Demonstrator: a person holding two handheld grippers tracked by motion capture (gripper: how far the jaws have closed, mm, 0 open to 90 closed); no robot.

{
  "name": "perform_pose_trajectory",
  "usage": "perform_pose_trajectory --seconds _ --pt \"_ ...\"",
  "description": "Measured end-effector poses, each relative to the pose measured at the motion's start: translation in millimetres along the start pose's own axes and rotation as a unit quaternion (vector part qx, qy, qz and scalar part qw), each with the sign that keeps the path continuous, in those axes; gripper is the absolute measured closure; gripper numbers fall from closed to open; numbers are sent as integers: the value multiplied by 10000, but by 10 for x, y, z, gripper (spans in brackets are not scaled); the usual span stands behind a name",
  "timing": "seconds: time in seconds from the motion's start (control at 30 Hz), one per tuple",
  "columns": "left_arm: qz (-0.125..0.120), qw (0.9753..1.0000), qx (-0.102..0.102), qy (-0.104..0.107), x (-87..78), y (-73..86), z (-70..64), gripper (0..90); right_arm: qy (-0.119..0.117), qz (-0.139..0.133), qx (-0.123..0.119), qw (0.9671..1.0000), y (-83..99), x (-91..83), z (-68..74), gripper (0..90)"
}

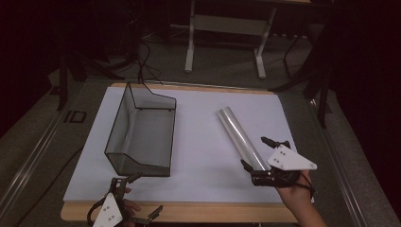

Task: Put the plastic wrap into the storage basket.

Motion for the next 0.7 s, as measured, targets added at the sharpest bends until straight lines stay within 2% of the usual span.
perform_pose_trajectory --seconds 0.07,0.13,0.2,0.23,0.27,0.3,0.33,0.43,0.47,0.57,0.7 --pt "7 10000 -3 -1 2 3 2 0 69 5 0 10000 -38 8 -66 123" --pt "10 10000 3 -1 2 5 0 0 124 43 124 9998 -67 30 -152 123" --pt "10 10000 0 4 1 5 -5 0 180 282 269 9991 -69 88 -246 123" --pt "22 10000 6 7 1 6 -5 0 259 366 369 9983 -61 116 -303 122" --pt "28 10000 10 7 2 8 -6 0 118 498 636 9967 -39 165 -373 114" --pt "31 10000 15 9 2 10 -5 0 95 553 747 9956 -27 192 -414 114" --pt "38 10000 12 12 3 11 -4 0 146 656 854 9941 -9 224 -468 113" --pt "53 10000 30 6 6 16 -1 0 83 879 1098 9900 28 299 -594 109" --pt "59 10000 35 6 7 18 -1 0 109 986 1230 9874 42 329 -647 109" --pt "81 10000 45 28 12 24 -8 0 105 1238 1427 9819 64 395 -746 102" --pt "98 9999 41 63 17 32 -16 0 -180 1624 1715 9715 55 519 -825 93"
Point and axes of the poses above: each handheld gripper's, and its own axes: x roughly forward along the jaws, y roughly out of its underside, z roughly to its left, the point moved 4 cm from there along x, roughly forward along the jaws, and after that the axes turned 15 degrees about -y, right-handed, at the moved point
